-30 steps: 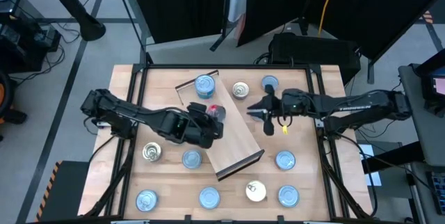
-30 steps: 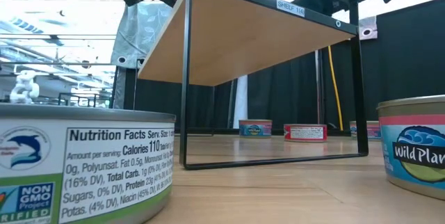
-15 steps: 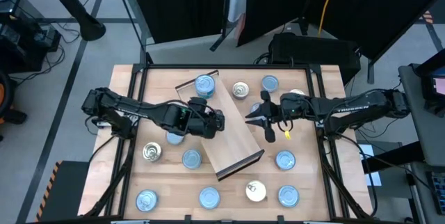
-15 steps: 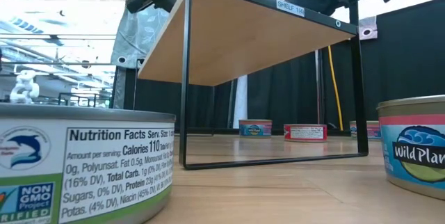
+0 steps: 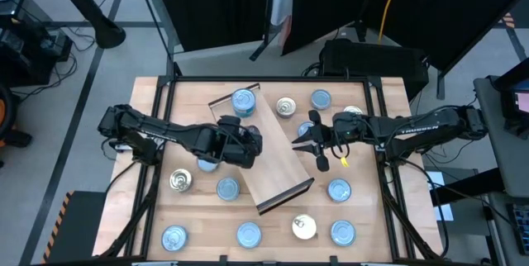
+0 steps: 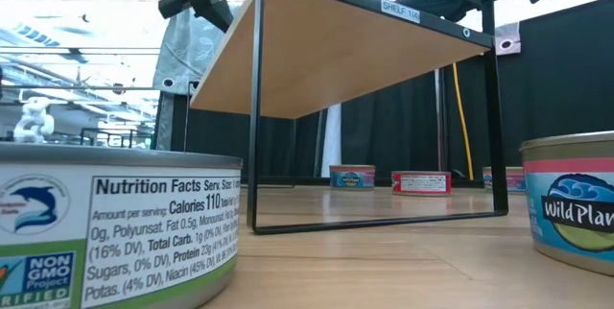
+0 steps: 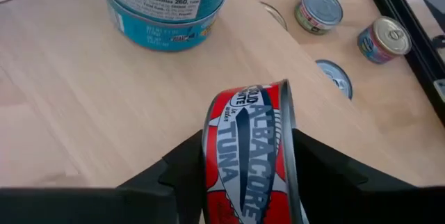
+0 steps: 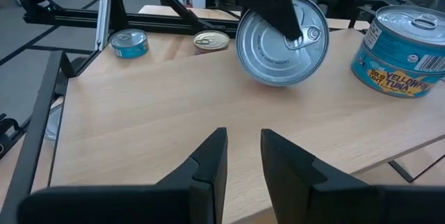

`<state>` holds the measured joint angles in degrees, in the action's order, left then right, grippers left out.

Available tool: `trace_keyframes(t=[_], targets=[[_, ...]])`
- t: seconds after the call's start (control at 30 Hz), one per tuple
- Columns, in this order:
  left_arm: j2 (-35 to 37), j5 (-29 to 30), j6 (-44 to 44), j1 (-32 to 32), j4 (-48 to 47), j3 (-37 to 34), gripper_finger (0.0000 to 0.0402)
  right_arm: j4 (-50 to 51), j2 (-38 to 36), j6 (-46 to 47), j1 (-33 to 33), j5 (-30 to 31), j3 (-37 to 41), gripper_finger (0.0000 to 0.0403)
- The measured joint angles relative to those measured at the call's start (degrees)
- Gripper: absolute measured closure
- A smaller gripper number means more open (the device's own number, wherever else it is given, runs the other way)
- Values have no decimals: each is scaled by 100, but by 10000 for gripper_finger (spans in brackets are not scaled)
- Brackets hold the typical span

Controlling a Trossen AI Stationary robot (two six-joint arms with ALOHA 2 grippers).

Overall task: Stack canned seafood by type on shelf
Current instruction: Put the red tuna can on the shelf

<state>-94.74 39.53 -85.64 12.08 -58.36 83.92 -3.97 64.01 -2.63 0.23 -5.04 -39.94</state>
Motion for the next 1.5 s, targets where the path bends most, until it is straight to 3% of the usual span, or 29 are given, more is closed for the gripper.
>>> trace_keyframes(t=[0.17, 0.43, 0.53, 0.7, 0.87, 1.0, 1.23, 1.5], targets=[[5, 121, 84, -7, -410, 7, 216, 0, 0, -2, 0, 0, 0, 323], [-2, 133, 99, -57, -725, 2, 182, -4, 0, -2, 0, 6, 0, 323], [-2, 118, 100, -75, -723, 2, 198, -17, 0, -4, -20, 33, 0, 319], [-2, 103, 103, -70, -971, 2, 267, -59, 0, -2, -26, 48, 0, 301], [-2, 111, 106, -120, -1065, 2, 273, -64, 0, 10, -26, 50, 0, 281], [4, 118, 421, -120, -538, 0, 273, -114, 0, 18, -26, 52, 0, 271], [-39, 317, 1319, -187, 1321, 0, 264, -164, 0, 20, -26, 52, 0, 266], [-543, 426, 960, -439, 1962, 0, 271, -164, 0, 66, -23, 52, 0, 266]])
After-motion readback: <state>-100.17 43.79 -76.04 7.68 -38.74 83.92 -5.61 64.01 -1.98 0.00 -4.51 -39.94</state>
